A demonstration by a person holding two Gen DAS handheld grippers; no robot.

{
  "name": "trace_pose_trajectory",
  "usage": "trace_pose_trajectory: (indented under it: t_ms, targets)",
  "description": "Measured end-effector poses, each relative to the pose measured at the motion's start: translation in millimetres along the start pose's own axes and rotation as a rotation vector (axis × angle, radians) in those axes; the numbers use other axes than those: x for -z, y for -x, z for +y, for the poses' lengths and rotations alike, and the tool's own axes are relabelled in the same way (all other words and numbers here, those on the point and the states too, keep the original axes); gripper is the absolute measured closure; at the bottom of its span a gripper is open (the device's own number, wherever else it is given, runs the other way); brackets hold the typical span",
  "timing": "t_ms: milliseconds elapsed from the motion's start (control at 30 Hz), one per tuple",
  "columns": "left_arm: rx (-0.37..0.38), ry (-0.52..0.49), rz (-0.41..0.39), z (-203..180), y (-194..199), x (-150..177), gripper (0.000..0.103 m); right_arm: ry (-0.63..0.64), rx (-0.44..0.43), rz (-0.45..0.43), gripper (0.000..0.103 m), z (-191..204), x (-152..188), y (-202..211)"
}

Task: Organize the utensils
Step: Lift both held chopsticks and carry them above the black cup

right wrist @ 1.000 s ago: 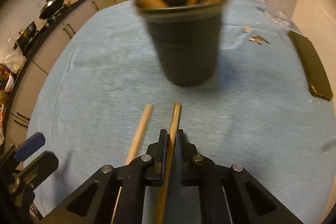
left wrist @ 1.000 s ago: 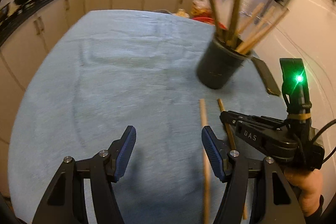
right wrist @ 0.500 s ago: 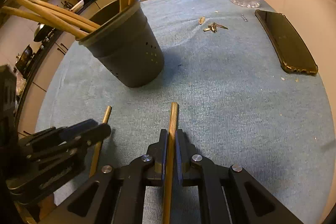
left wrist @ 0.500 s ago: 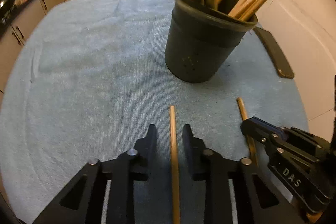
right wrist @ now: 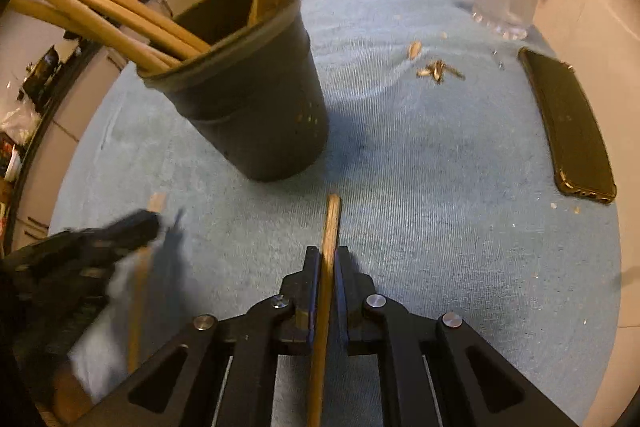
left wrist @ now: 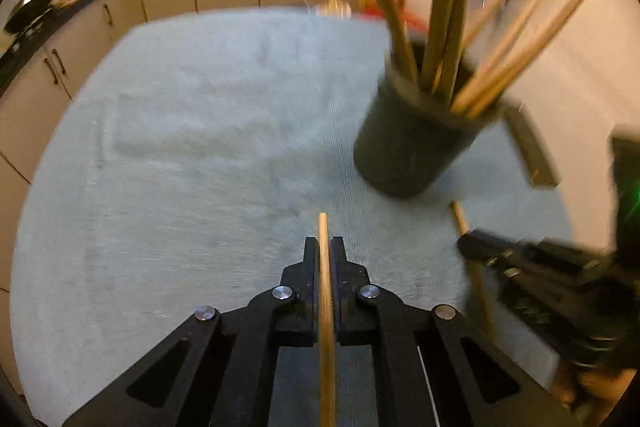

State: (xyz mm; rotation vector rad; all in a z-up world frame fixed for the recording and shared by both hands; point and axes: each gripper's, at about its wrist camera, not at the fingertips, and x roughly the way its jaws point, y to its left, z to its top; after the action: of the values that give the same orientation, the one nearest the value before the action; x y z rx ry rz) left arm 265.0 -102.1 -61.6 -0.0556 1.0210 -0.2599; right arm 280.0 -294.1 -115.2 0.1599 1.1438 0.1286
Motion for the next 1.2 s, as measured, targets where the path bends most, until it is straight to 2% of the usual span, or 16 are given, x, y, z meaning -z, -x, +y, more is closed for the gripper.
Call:
trace_pose_trajectory:
  t_ms: [67,167,300,367,467,700,1000,1200]
  targets:
    - [0.008,0.029,-0.072,11.4,30.9,0.5,0.098,-0.024,-0.015,-0.060,0.095,3.8,8.5,18.5]
    - [0.016,0.061,-0.166,26.2,74.0,-0.3,0.098,-0.065,-0.041,-0.200,0.095,6.3,17.6,63.8]
    - [0.030,0.088,-0.247,31.6,119.7,10.4,0.098,-0.051,-0.016,-0.354,0.095,18.3,36.2,126.1]
    - [0.016,0.092,-0.288,33.3,138.8,21.5,0.098,-0.046,-0.018,-0.408,0.095,23.9,46.6,146.6]
    - [0.022,0.107,-0.304,36.2,160.9,38.5,0.098,-0.049,-0.019,-0.490,0.095,26.0,61.9,169.0]
    - [-0.019,0.087,-0.376,30.7,179.5,57.8,0.098,-0.063,-0.013,-0.570,0.095,28.2,101.0,212.5]
    - [0.007,0.096,-0.454,24.5,219.9,62.9,0.098,-0.062,-0.038,-0.627,0.095,29.2,114.3,243.6]
    - [0.015,0.076,-0.529,15.8,248.4,49.3,0.098,-0.061,-0.060,-0.690,0.095,32.0,115.0,269.8]
